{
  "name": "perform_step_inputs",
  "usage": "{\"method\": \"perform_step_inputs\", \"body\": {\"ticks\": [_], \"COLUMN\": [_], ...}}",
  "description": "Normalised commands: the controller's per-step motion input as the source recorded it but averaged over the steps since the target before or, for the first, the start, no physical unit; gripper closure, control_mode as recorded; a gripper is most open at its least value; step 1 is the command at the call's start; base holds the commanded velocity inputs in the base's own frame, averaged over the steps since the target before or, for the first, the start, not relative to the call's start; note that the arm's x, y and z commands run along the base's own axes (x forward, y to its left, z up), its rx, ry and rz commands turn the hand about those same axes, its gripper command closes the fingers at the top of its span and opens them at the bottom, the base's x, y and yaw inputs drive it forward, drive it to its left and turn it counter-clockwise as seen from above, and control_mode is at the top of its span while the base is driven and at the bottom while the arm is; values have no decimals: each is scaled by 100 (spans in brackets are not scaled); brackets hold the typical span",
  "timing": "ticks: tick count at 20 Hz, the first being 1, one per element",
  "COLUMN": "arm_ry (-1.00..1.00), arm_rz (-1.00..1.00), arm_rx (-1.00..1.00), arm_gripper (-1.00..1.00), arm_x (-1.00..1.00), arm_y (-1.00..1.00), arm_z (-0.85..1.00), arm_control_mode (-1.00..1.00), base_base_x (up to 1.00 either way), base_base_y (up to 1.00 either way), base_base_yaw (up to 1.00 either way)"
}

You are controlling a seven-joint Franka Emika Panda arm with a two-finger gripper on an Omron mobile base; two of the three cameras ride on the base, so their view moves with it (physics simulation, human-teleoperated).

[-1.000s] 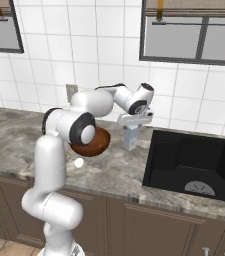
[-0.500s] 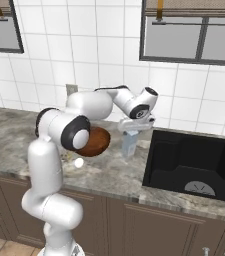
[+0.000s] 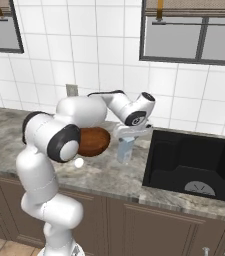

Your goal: Gather the eggs and milk located in the vicinity of the sink area and place them right next to the bowl.

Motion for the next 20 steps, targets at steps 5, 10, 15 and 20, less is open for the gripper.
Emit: {"method": "perform_step_inputs", "body": {"ticks": [5, 10, 15, 20], "arm_ry": [-3, -8, -7, -1], "arm_rz": [1, 0, 0, 0], "arm_rx": [0, 0, 0, 0], "arm_gripper": [100, 100, 100, 100], "arm_x": [-22, -1, -2, -10], "arm_y": [25, 30, 27, 17], "arm_z": [17, 22, 11, 0], "arm_control_mode": [-100, -100, -100, -100], "base_base_x": [0, 0, 0, 0], "base_base_y": [0, 0, 0, 0], "base_base_yaw": [0, 0, 0, 0]}}
